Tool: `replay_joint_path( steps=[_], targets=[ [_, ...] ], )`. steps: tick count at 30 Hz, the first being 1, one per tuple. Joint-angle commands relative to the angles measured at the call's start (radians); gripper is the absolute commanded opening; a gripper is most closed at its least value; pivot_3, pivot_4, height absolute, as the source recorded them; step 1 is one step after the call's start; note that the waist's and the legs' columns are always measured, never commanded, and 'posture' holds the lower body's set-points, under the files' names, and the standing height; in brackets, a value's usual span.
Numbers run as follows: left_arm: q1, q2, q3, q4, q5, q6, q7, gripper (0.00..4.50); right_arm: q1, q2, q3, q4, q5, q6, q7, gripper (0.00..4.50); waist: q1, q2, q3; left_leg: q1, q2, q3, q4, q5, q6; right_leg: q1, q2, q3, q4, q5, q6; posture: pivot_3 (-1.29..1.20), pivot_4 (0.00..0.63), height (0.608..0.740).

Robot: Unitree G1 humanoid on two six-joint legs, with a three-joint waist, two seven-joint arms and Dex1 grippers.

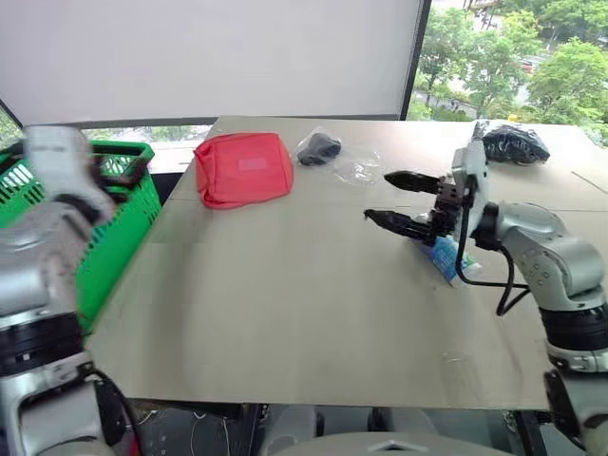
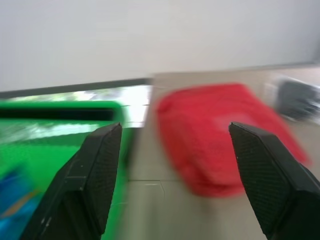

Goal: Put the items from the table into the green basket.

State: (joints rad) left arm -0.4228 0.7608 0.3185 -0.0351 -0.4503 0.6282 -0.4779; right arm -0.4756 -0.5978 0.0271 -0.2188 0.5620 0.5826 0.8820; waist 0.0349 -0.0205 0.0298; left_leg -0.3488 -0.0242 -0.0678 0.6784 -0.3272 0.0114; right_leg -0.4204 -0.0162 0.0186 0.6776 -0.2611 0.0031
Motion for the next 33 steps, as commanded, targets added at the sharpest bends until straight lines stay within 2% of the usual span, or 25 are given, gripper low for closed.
replay_joint_path(
  steps=[1,6,10,18,22,26,28,30,33],
  targets=[
    [-0.004,0.002,-0.13,-0.173,-0.069,0.011,-0.171,3.48,0.039,-0.069,0.044,-0.009,-0.12,-0.001,-0.036,4.5,-0.011,0.0,0.0,0.0,0.0,0.0,0.0,0.0,0.0,0.0,0.0,0.0,0.0,0.0,0.0,-0.02,0.0,0.74],
    [0.047,0.07,-0.196,-0.288,-0.123,0.039,-0.35,3.48,0.073,-0.067,0.087,0.033,-0.24,0.051,-0.151,4.5,-0.074,0.002,0.0,0.002,0.005,0.008,-0.001,0.0,0.0,-0.002,0.005,0.006,0.001,0.0,0.0,-0.03,0.0,0.74],
    [0.149,0.173,-0.198,-0.4,-0.186,0.048,-0.519,3.48,0.059,-0.023,0.08,0.096,-0.296,0.116,-0.253,4.5,-0.086,0.004,0.001,0.004,0.006,0.01,-0.001,0.0,0.0,-0.002,0.006,0.009,0.003,0.0,0.0,-0.04,0.0,0.74],
    [0.215,0.201,-0.166,-0.471,-0.234,0.07,-0.558,3.48,0.012,0.021,0.107,0.251,-0.33,0.222,-0.267,4.5,-0.068,0.005,0.001,0.004,0.005,0.008,0.0,0.0,0.001,0.001,0.006,0.006,0.001,0.0,0.0,0.02,0.0,0.74],
    [0.244,0.195,-0.154,-0.498,-0.237,0.079,-0.525,3.48,-0.008,-0.011,0.148,0.31,-0.374,0.215,-0.231,4.5,-0.066,0.005,0.0,0.006,0.005,0.008,0.0,0.0,0.001,0.003,0.006,0.006,0.001,0.0,0.0,0.04,0.0,0.74],
    [0.273,0.185,-0.137,-0.516,-0.243,0.089,-0.496,3.56,-0.015,-0.036,0.155,0.319,-0.389,0.21,-0.199,2.62,-0.048,0.005,0.0,0.008,0.005,0.007,0.0,-0.002,0.004,0.006,0.006,0.005,0.001,0.0,0.0,0.05,0.0,0.74],
    [0.286,0.18,-0.131,-0.52,-0.248,0.091,-0.487,3.56,-0.01,-0.05,0.162,0.312,-0.394,0.211,-0.18,1.99,-0.044,0.005,-0.001,0.01,0.005,0.007,0.0,-0.002,0.005,0.007,0.006,0.005,0.001,0.0,0.0,0.05,0.0,0.74],
    [0.295,0.177,-0.137,-0.514,-0.24,0.086,-0.483,3.56,0.0,-0.065,0.166,0.306,-0.397,0.214,-0.158,1.72,-0.041,0.005,-0.001,0.011,0.005,0.007,0.0,-0.002,0.005,0.008,0.006,0.005,0.001,0.0,0.0,0.05,0.0,0.74],
    [0.284,0.157,-0.147,-0.501,-0.239,0.086,-0.463,3.56,0.005,-0.066,0.16,0.307,-0.401,0.205,-0.153,1.67,-0.035,0.005,-0.001,0.011,0.005,0.006,0.0,-0.002,0.005,0.009,0.006,0.005,0.001,0.0,0.0,0.04,0.0,0.74]
  ],
)
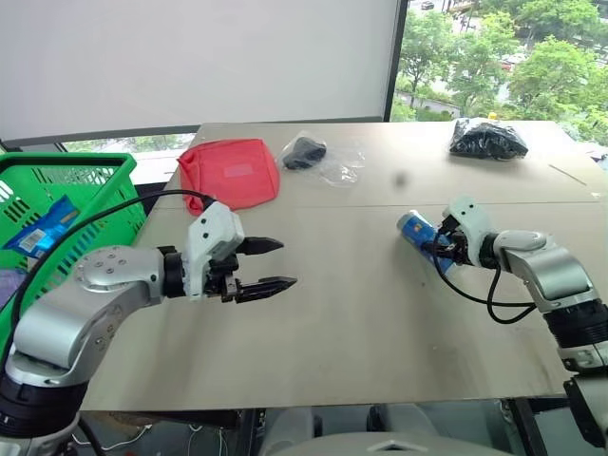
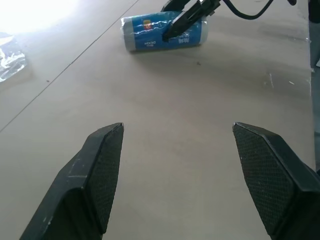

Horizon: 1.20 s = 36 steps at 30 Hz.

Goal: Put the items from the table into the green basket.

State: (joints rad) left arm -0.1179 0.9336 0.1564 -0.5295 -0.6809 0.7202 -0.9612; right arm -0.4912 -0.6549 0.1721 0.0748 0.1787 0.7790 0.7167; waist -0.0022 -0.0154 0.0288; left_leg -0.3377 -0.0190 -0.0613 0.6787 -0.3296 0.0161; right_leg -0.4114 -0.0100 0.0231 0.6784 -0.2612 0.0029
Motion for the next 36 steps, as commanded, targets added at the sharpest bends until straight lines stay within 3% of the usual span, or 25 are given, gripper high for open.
replay_joint_path(
  steps=[1,5,11,18,25,29,32,36],
  targets=[
    [-0.049,-0.061,0.021,0.021,-0.021,0.004,0.069,3.56,0.015,0.016,-0.016,0.01,0.001,-0.006,-0.001,1.67,0.005,0.0,0.0,0.0,0.0,0.0,0.0,0.0,0.0,0.0,0.0,0.0,0.0,0.0,0.0,0.04,0.0,0.74],
    [-0.16,-0.312,0.074,0.13,-0.142,0.079,0.301,3.56,-0.007,0.117,-0.128,-0.078,0.135,-0.056,0.041,1.65,0.008,0.0,0.0,0.0,0.0,0.0,0.002,0.0,0.0,0.001,0.0,0.0,0.001,0.0,0.0,0.01,0.0,0.74],
    [-0.198,-0.536,0.105,0.146,-0.34,0.162,0.466,3.56,-0.023,0.25,-0.224,-0.279,0.406,0.044,0.089,1.65,-0.012,0.002,0.0,-0.008,0.001,-0.001,0.004,0.002,-0.003,-0.006,0.001,0.0,0.001,0.001,0.0,0.0,0.0,0.74],
    [-0.231,-0.638,0.086,0.174,-0.432,0.17,0.544,3.56,-0.05,0.356,-0.258,-0.41,0.651,0.178,0.039,1.65,-0.009,0.002,0.0,-0.007,0.001,-0.002,0.004,0.002,-0.003,-0.006,0.0,-0.001,0.001,0.001,0.0,0.0,0.0,0.74],
    [-0.264,-0.7,0.068,0.206,-0.482,0.149,0.558,3.56,-0.047,0.365,-0.234,-0.442,0.731,0.215,0.019,1.65,-0.01,0.002,0.0,-0.007,-0.001,-0.002,0.006,0.002,-0.003,-0.004,0.0,-0.001,0.001,0.001,0.0,0.01,0.0,0.74],
    [-0.271,-0.699,0.058,0.209,-0.472,0.139,0.531,2.43,-0.049,0.36,-0.223,-0.439,0.734,0.215,0.009,1.65,-0.011,0.002,0.0,-0.007,-0.001,-0.002,0.005,0.002,-0.003,-0.004,0.0,-0.001,0.0,0.001,0.0,0.01,0.0,0.74],
    [-0.277,-0.703,0.064,0.21,-0.485,0.137,0.531,1.96,-0.052,0.357,-0.211,-0.431,0.706,0.189,0.005,1.65,-0.01,0.002,0.0,-0.007,-0.001,-0.002,0.006,0.002,-0.003,-0.004,0.0,-0.001,0.0,0.001,0.0,0.0,0.0,0.74],
    [-0.302,-0.658,0.103,0.229,-0.422,0.102,0.57,1.85,-0.057,0.364,-0.221,-0.41,0.708,0.175,-0.015,3.51,-0.011,0.002,0.0,-0.007,-0.001,-0.002,0.006,0.002,-0.003,-0.004,0.0,-0.001,0.001,0.001,0.0,0.0,0.0,0.74]
  ],
)
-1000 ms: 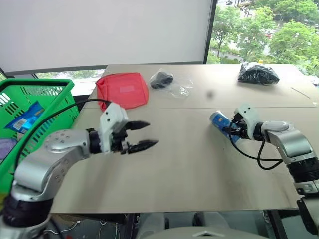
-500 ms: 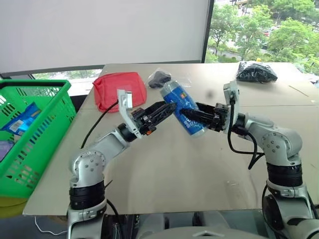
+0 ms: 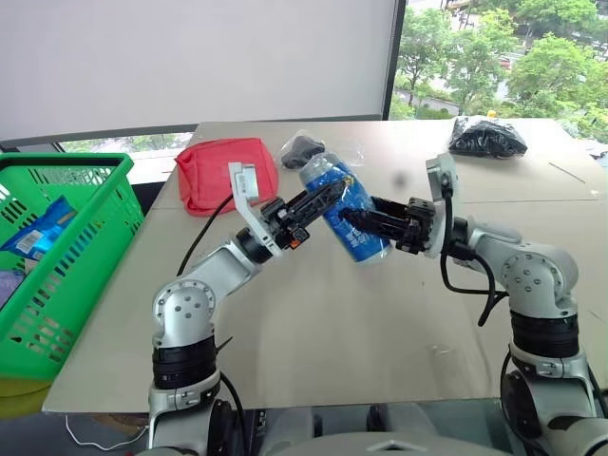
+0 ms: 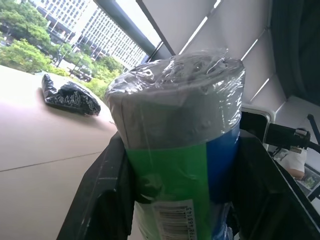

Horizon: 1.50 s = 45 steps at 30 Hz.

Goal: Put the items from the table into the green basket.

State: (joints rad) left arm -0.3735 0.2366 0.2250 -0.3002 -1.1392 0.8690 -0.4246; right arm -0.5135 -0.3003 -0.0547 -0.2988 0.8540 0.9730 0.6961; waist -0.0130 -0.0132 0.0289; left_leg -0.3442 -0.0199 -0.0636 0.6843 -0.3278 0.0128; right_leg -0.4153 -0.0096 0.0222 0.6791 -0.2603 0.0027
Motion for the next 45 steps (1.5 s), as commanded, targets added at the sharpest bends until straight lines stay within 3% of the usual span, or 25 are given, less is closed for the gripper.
replay_joint_path(
  steps=[1,2,3,6,9,12,14,17,20,30,31,35,41,45],
  targets=[
    [-0.059,0.073,0.061,0.002,0.063,-0.064,0.047,1.85,-0.034,-0.005,0.008,-0.037,0.025,-0.02,0.011,3.91,-0.001,0.0,0.0,0.0,0.0,0.0,0.0,0.0,0.0,0.0,0.0,0.0,0.0,0.0,0.0,0.0,0.0,0.74],
    [-0.072,0.107,0.089,0.003,0.082,-0.076,0.061,1.85,-0.031,-0.031,0.021,-0.041,0.006,-0.03,0.033,4.38,-0.001,0.0,0.0,0.0,0.0,0.0,0.0,0.0,0.0,0.0,0.0,0.0,0.0,0.0,0.0,0.0,0.0,0.74],
    [-0.085,0.148,0.114,0.003,0.096,-0.08,0.072,1.85,-0.024,-0.069,0.045,-0.047,-0.028,-0.055,0.069,4.48,-0.001,0.0,0.0,0.0,0.0,0.0,0.0,0.0,0.0,0.0,0.0,0.0,0.0,0.0,0.0,0.0,0.0,0.74],
    [-0.103,0.345,0.136,0.002,0.199,-0.055,0.067,1.85,-0.012,-0.159,0.122,-0.041,-0.156,-0.216,0.18,4.48,-0.007,0.0,0.0,0.0,0.0,0.0,-0.001,0.0,0.0,-0.001,0.001,0.001,0.0,0.0,0.0,0.0,0.0,0.74],
    [-0.111,0.588,0.167,0.071,0.406,-0.099,0.084,1.85,-0.032,-0.147,0.105,-0.023,-0.144,-0.273,0.21,4.48,-0.01,0.0,0.001,0.0,0.001,0.0,-0.002,0.0,0.0,-0.002,0.002,0.001,-0.001,0.0,0.0,0.0,0.0,0.74],
    [-0.074,0.798,0.174,0.204,0.676,-0.257,0.118,1.85,-0.048,-0.143,0.105,-0.008,-0.152,-0.31,0.23,4.48,-0.007,0.001,0.002,0.0,0.001,0.0,-0.002,0.0,0.0,-0.003,0.003,0.001,-0.001,0.0,0.0,0.04,0.0,0.74],
    [-0.062,0.862,0.184,0.271,0.78,-0.355,0.124,1.85,-0.055,-0.141,0.103,0.003,-0.152,-0.324,0.24,4.48,-0.001,0.001,0.002,0.0,0.001,0.0,-0.003,0.0,-0.001,-0.003,0.003,0.001,-0.002,0.0,0.0,0.05,0.0,0.74],
    [-0.121,0.869,0.323,0.409,0.823,-0.443,0.213,1.85,-0.073,-0.129,0.1,0.034,-0.146,-0.337,0.248,4.48,0.017,-0.001,0.002,-0.001,0.0,-0.001,-0.003,0.0,-0.001,-0.003,0.0,-0.001,-0.002,0.0,0.0,0.06,0.0,0.74],
    [-0.003,0.947,0.344,0.516,0.994,-0.549,0.239,1.85,-0.084,-0.121,0.102,0.048,-0.145,-0.347,0.259,4.48,0.027,-0.001,0.002,-0.002,0.0,-0.001,-0.004,0.0,-0.001,-0.004,-0.001,-0.001,-0.002,0.0,0.0,0.07,0.0,0.74],
    [-0.006,0.817,0.378,0.66,0.987,-0.647,0.249,1.85,-0.107,-0.098,0.104,0.057,-0.142,-0.359,0.264,4.48,0.059,-0.008,-0.003,-0.004,-0.002,-0.003,-0.008,0.0,-0.001,-0.006,-0.005,-0.005,-0.001,0.0,0.0,0.09,0.0,0.74],
    [-0.011,0.807,0.378,0.671,0.982,-0.65,0.246,2.81,-0.107,-0.096,0.104,0.056,-0.142,-0.36,0.262,4.5,0.058,-0.008,-0.003,-0.004,-0.003,-0.003,-0.008,0.0,-0.001,-0.006,-0.005,-0.005,-0.001,0.0,0.0,0.08,0.0,0.74],
    [-0.029,0.774,0.363,0.686,0.968,-0.681,0.218,4.43,-0.102,-0.101,0.104,0.056,-0.15,-0.366,0.263,4.5,0.052,-0.009,-0.003,-0.004,-0.003,-0.003,-0.008,0.0,-0.001,-0.007,-0.005,-0.005,-0.001,0.0,0.0,0.07,0.0,0.74],
    [-0.003,0.669,0.349,0.483,0.799,-0.658,0.03,4.43,-0.051,-0.14,0.104,0.078,-0.229,-0.419,0.251,4.5,0.052,-0.009,-0.004,-0.004,-0.003,-0.003,-0.009,0.0,-0.001,-0.007,-0.006,-0.004,-0.001,0.0,0.0,0.07,0.0,0.74],
    [0.24,0.527,0.227,0.128,0.658,-0.52,-0.09,4.43,0.087,-0.192,0.064,0.174,-0.326,-0.534,0.246,4.5,0.052,-0.006,-0.01,-0.004,-0.003,-0.002,-0.009,0.0,-0.001,-0.006,-0.007,-0.004,-0.001,0.0,0.0,0.08,0.0,0.74]
  ],
)
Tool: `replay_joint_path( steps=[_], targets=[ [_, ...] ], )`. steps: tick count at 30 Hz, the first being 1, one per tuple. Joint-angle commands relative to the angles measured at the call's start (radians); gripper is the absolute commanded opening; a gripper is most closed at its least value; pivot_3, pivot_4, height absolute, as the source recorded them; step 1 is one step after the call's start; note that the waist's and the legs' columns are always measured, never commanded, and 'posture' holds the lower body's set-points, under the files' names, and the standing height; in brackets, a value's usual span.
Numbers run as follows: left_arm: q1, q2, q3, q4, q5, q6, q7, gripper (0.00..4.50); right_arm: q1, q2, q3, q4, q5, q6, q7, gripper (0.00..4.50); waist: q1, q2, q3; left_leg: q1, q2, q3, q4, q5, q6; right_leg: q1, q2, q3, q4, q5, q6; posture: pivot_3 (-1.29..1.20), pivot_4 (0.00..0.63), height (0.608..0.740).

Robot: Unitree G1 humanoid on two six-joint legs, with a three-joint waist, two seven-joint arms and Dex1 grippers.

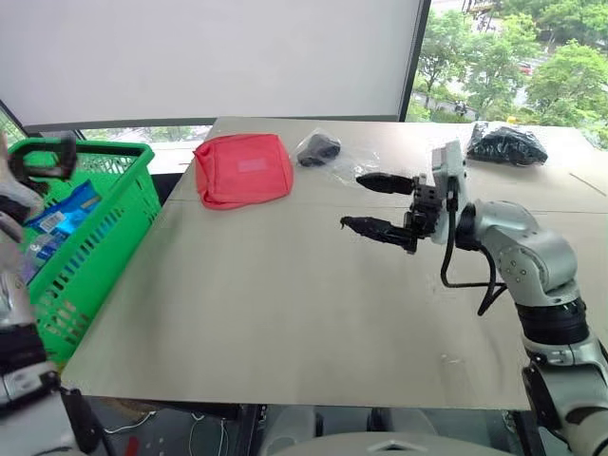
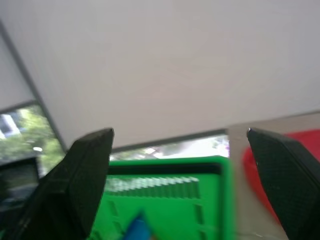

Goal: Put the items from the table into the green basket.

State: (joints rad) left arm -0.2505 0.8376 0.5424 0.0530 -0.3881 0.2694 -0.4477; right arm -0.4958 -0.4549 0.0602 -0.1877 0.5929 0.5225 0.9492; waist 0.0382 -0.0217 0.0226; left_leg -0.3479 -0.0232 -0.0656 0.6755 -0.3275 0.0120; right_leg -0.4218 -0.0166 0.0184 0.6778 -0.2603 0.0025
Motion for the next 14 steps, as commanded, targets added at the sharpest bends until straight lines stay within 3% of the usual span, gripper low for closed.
replay_joint_path(
  steps=[1,4,7,10,14],
  targets=[
    [0.166,-0.114,-0.113,-0.293,-0.122,0.11,-0.065,4.43,0.1,-0.05,-0.057,0.082,-0.086,-0.113,-0.009,4.5,0.003,0.005,-0.005,0.002,0.0,0.002,0.0,-0.002,0.003,0.001,-0.001,0.001,0.001,0.0,0.0,0.07,0.0,0.74],
    [0.328,-0.237,-0.224,-0.44,-0.131,0.154,-0.039,4.43,0.205,-0.082,-0.076,0.153,-0.163,-0.218,-0.021,4.5,-0.001,0.005,-0.005,0.001,-0.001,0.003,0.0,-0.002,0.004,0.001,-0.001,0.002,0.0,0.0,0.0,0.06,0.0,0.74],
    [0.42,-0.318,-0.299,-0.438,-0.065,0.142,0.001,4.43,0.288,-0.107,-0.09,0.214,-0.213,-0.294,-0.026,4.5,-0.003,0.006,-0.005,0.002,0.002,0.005,0.0,-0.002,0.004,0.0,0.002,0.004,0.0,0.0,0.0,0.06,0.0,0.74],
    [0.486,-0.363,-0.362,-0.396,-0.007,0.101,-0.001,4.43,0.352,-0.119,-0.104,0.293,-0.251,-0.36,-0.017,4.5,-0.001,0.01,-0.006,0.005,0.004,0.005,-0.001,-0.002,0.004,0.003,0.004,0.003,0.001,0.0,-0.001,0.05,0.0,0.74],
    [0.514,-0.374,-0.384,-0.389,0.02,0.062,-0.034,4.43,0.378,-0.107,-0.131,0.36,-0.253,-0.428,-0.019,4.5,0.0,0.016,-0.001,0.024,0.004,0.007,-0.003,-0.002,0.005,0.023,0.005,0.004,-0.001,-0.001,-0.001,0.04,0.0,0.74]
  ],
)
